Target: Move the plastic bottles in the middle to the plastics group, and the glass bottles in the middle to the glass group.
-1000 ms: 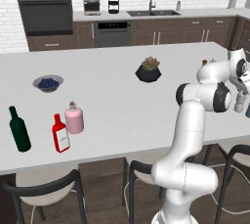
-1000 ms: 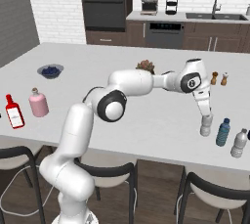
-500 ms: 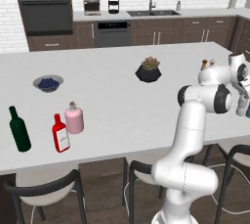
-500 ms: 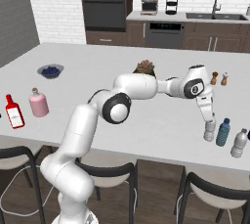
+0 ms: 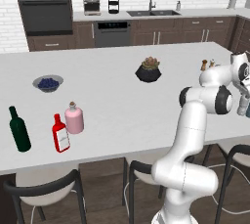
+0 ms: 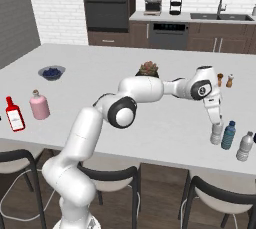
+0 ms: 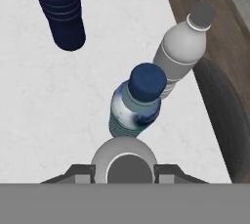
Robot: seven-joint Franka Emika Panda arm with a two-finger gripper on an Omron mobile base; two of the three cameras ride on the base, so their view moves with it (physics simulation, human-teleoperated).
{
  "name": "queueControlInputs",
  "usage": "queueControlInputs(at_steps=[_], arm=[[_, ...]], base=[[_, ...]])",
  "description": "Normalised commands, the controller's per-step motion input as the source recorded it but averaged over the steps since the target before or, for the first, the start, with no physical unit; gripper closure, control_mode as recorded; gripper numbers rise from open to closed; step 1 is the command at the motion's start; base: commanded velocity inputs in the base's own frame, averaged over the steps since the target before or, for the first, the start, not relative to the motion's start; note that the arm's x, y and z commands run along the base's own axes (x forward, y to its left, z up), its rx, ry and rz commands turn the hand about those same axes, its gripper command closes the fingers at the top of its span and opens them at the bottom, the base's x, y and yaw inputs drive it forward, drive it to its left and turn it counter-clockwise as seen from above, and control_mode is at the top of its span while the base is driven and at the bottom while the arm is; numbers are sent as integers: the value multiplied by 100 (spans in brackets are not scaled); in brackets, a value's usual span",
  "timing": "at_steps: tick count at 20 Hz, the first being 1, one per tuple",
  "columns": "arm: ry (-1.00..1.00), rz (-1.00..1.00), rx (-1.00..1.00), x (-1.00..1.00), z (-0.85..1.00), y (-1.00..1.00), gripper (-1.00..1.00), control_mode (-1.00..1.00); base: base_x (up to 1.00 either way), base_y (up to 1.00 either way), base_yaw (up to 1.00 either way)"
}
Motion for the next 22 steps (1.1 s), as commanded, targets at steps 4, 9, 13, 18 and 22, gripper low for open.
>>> queueControlInputs(at_steps=[4, 9, 13, 18, 22], arm=[[0, 0, 0, 0, -10, 9, 100, -100], [0, 0, 0, 0, -22, 10, 100, -100], [-1, 0, 0, 0, -38, 6, 100, -100], [-6, 0, 0, 0, -50, 6, 100, -100], [-7, 0, 0, -18, -8, 0, 100, -100]], base=[[0, 0, 0], [0, 0, 0], [0, 0, 0], [0, 0, 0], [0, 0, 0]])
